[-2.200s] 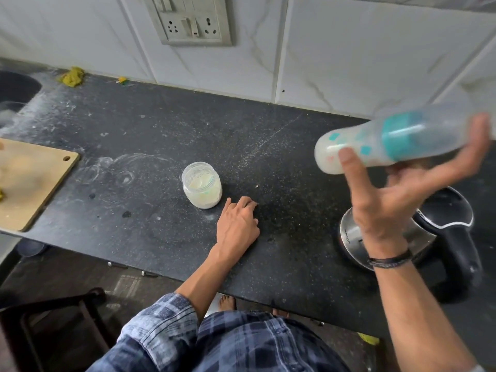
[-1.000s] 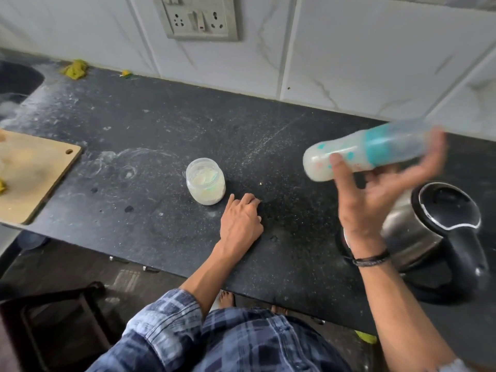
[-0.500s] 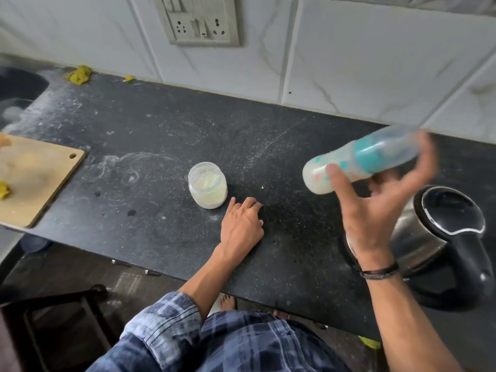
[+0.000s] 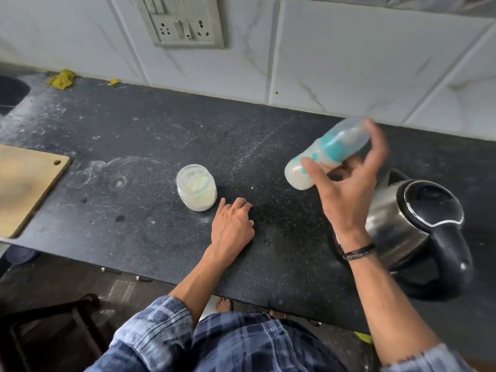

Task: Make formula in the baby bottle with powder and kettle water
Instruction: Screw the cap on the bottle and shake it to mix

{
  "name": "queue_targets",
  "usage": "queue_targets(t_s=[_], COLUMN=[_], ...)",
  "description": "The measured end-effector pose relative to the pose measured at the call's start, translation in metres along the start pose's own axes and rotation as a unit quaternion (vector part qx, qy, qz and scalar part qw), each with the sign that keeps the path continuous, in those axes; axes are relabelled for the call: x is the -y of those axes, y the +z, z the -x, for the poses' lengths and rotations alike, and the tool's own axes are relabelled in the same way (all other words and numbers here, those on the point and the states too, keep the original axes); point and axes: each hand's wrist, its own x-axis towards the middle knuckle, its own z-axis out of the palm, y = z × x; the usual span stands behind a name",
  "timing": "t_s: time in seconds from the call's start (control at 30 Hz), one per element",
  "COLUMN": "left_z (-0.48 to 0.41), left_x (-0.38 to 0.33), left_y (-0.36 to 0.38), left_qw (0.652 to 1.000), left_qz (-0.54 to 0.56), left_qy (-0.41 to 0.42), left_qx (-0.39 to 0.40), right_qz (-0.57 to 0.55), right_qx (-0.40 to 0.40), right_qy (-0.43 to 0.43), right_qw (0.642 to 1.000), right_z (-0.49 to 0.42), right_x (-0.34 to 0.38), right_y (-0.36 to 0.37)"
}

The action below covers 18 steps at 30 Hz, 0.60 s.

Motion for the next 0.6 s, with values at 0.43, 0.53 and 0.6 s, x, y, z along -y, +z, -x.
queue_targets(t_s=[0.43, 0.53, 0.6], left_z=[0.004, 0.002, 0.002], left_x=[-0.003, -0.004, -0.002], left_y=[0.002, 0.000, -0.001], left_qw=[1.000, 1.000, 1.000], left_qz=[0.013, 0.007, 0.004], left_qy=[-0.007, -0.010, -0.008], left_qx=[-0.002, -0.001, 0.001], right_qz=[-0.056, 0.028, 0.023], right_qx=[-0.057, 0.019, 0.035], right_qy=[-0.094, -0.042, -0.010], right_qw=[0.992, 0.999, 0.999], right_z=[0.001, -0.002, 0.002], right_x=[0.013, -0.004, -0.006], right_y=[0.000, 0.004, 0.006])
